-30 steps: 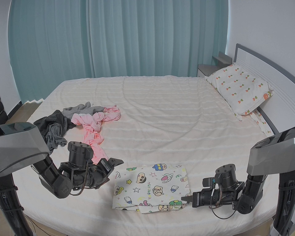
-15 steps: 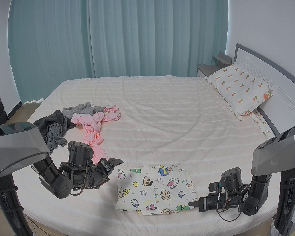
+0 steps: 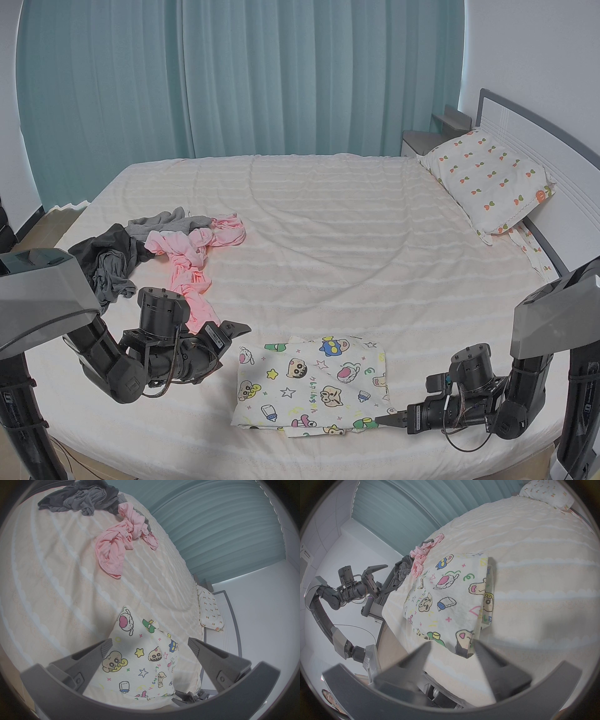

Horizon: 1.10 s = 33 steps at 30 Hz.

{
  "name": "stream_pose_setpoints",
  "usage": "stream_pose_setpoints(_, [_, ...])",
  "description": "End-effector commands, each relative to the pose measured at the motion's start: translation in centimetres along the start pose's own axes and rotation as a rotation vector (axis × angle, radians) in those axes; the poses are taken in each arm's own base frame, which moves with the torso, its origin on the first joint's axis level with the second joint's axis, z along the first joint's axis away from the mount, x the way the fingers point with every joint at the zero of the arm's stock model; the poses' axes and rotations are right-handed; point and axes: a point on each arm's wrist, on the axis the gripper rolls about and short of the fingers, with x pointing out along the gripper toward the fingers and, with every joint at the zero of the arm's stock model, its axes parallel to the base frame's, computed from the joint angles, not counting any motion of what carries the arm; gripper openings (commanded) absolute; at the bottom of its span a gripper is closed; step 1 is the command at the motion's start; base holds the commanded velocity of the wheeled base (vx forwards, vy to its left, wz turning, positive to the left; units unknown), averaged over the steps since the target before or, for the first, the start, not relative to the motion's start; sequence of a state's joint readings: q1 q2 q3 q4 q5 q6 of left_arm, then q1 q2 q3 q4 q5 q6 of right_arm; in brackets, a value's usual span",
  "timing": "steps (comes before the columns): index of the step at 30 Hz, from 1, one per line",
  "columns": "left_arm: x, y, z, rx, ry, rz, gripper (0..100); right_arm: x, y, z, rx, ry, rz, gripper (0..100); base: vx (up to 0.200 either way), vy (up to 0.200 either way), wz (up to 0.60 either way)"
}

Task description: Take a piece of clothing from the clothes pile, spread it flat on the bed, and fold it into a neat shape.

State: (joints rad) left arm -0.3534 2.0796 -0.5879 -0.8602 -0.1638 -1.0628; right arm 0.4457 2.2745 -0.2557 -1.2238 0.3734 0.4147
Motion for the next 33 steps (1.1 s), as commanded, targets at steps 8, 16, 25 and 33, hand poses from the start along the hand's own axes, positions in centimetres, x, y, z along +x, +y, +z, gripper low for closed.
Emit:
stream_pose_setpoints(8, [0.0,0.0,0.0,-0.002,0.007,-0.003,100,1.7,-1.9,7.6,0.020,-0.200,-0.009,100,0.000,0.000,0.00])
stream_pose_setpoints(16, [0.0,0.1,0.1,-0.006,0.007,-0.002,100,6.0,-2.7,10.9,0.078,-0.144,-0.024,100,0.000,0.000,0.00])
stream_pose_setpoints(25, [0.2,0.4,0.1,-0.008,0.007,0.008,100,7.2,-3.6,11.2,0.086,-0.149,-0.037,100,0.000,0.000,0.00])
stream_pose_setpoints(33, [0.3,0.4,0.1,-0.006,0.007,0.007,100,7.6,-4.3,11.6,0.093,-0.141,-0.039,100,0.000,0.000,0.00])
